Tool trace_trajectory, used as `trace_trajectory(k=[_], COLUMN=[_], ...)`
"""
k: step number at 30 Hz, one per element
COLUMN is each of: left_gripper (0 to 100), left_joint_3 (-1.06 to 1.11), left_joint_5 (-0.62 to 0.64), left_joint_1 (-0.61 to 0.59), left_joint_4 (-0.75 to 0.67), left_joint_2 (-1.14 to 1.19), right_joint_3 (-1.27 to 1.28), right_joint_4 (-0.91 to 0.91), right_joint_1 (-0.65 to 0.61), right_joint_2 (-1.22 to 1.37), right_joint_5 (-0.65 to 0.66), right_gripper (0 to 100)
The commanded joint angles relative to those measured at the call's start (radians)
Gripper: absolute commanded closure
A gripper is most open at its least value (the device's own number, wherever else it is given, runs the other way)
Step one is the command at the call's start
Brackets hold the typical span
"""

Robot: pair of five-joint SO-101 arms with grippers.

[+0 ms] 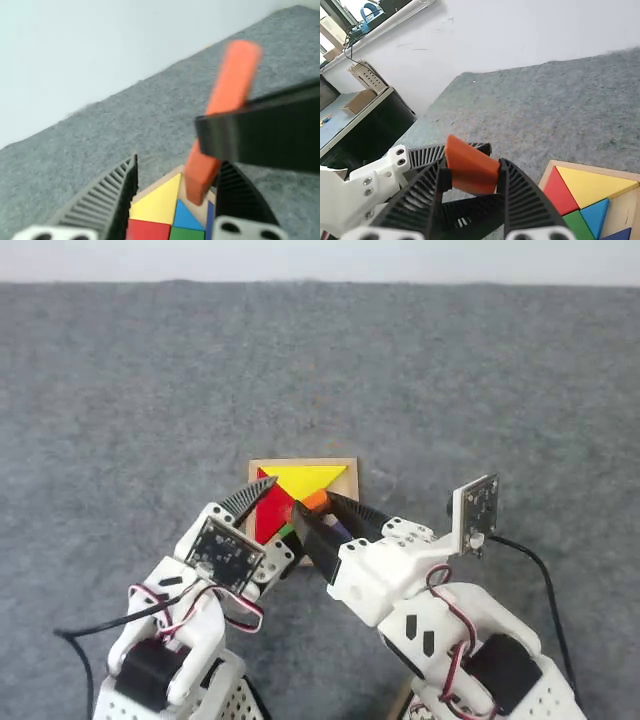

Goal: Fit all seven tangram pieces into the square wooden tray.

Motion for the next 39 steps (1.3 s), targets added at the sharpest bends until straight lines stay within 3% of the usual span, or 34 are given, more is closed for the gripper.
trace_trajectory(k=[1,24,29,35,39], left_gripper=[77,77,77,77,77], left_joint_3=[0.031,0.074,0.03,0.01,0.012], left_joint_5=[-0.017,-0.063,-0.121,-0.143,-0.143], left_joint_1=[-0.048,-0.138,-0.207,-0.387,-0.443], left_joint_4=[-0.069,-0.118,0.014,0.164,0.219], left_joint_2=[0.014,0.015,0.015,0.015,0.015], right_joint_3=[-0.028,0.017,0.061,0.229,0.269], right_joint_4=[0.012,0.004,-0.027,-0.225,-0.369], right_joint_1=[-0.01,-0.005,0.007,0.14,0.216], right_joint_2=[-0.016,-0.005,-0.005,0.041,0.183], right_joint_5=[0.017,0.101,0.163,0.227,0.244], right_gripper=[99.3,99.3,99.3,99.3,99.3])
